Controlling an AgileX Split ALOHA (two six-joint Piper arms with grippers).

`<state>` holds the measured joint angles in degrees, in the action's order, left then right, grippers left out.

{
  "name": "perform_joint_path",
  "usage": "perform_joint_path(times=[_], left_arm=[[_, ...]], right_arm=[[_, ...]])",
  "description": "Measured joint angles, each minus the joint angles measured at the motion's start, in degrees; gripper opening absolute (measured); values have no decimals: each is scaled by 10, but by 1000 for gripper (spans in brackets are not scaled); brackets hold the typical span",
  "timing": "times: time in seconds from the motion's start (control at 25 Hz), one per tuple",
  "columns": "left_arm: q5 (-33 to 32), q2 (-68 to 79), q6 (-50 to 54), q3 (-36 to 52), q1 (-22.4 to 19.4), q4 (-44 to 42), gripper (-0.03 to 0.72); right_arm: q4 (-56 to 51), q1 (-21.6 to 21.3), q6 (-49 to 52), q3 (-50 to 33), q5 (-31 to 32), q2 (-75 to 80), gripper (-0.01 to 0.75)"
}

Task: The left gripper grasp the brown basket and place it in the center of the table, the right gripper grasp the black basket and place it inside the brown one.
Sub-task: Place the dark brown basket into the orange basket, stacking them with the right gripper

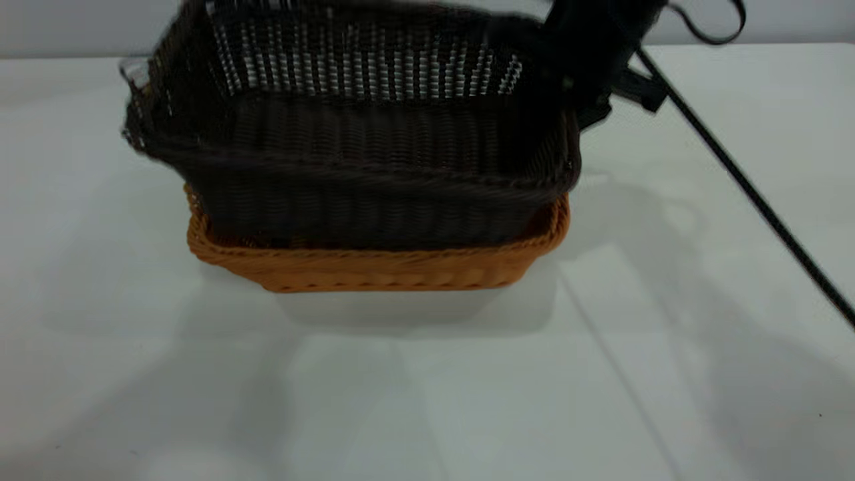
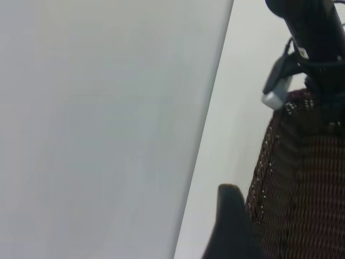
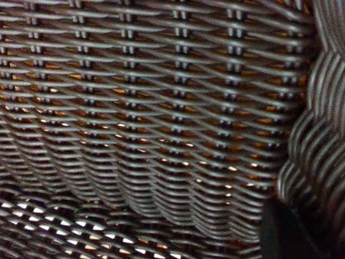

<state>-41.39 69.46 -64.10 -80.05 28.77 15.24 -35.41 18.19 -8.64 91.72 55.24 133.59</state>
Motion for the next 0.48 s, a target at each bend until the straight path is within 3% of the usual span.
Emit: perform_joint_path(times=[0.32,0.48], left_arm=[[-25,0,2,0,0,0,459],[-28,0,3,0,0,0,459]], right_arm=[[30,0,2,0,-37,11,119],[34,1,2,0,-31,11,215]])
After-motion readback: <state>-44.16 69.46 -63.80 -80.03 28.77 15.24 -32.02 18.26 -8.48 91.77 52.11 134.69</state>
